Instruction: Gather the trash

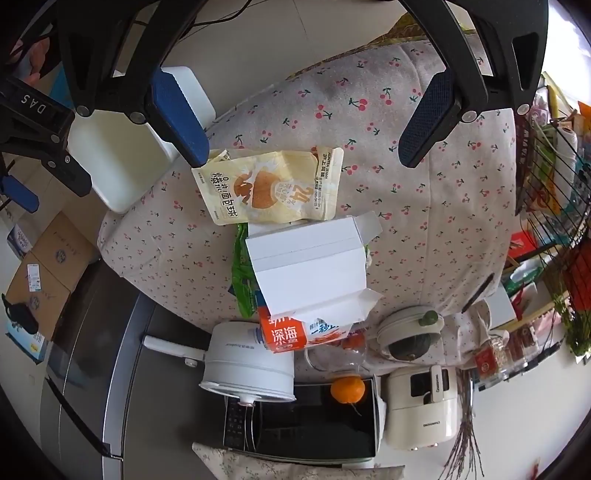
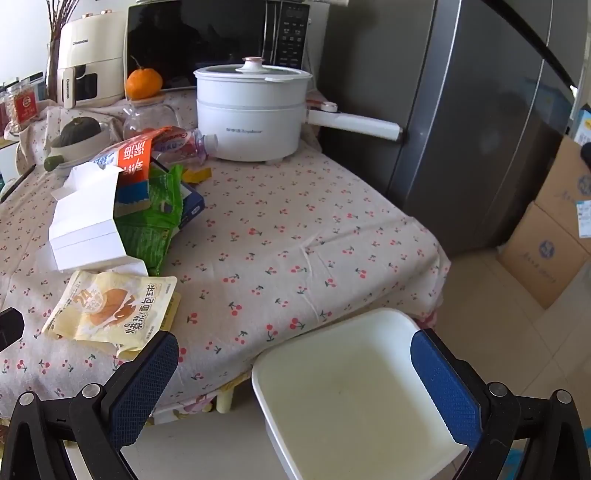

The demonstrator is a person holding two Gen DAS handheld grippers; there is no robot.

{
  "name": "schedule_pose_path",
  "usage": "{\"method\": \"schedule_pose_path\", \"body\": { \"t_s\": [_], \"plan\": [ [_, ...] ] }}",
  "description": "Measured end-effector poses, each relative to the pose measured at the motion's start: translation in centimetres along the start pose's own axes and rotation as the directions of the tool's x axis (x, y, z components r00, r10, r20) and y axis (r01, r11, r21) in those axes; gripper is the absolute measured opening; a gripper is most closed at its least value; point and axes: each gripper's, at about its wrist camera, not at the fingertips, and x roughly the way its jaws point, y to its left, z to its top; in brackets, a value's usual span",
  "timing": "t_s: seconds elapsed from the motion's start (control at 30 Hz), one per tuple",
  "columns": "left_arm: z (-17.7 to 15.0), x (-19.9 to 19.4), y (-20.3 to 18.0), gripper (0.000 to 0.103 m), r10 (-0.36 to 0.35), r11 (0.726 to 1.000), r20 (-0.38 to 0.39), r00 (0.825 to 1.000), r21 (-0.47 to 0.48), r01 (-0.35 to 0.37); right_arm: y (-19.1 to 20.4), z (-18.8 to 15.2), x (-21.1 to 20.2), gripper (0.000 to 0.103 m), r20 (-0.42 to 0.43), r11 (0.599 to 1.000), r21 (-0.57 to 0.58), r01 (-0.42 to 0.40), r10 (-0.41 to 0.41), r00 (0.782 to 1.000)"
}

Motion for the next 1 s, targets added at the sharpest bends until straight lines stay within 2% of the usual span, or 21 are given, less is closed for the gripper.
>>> {"method": "schedule_pose_path", "body": {
  "t_s": [0.4,1.0],
  "plan": [
    [-0.1,-0.3,-0.5,0.103,0.018,1.0,0.033,0.999,0.018,-0.018,-0.5,-0.2,-0.2,0.103,0.014,1.0,-0.001,0.021,-0.021,1.0],
    [-0.4,-0.5,-1.1,0.103,0.02,0.999,0.041,0.999,0.041,-0.022,-0.4,-0.2,-0.1,0.103,0.016,1.0,0.01,0.016,-0.017,1.0]
  ]
}}
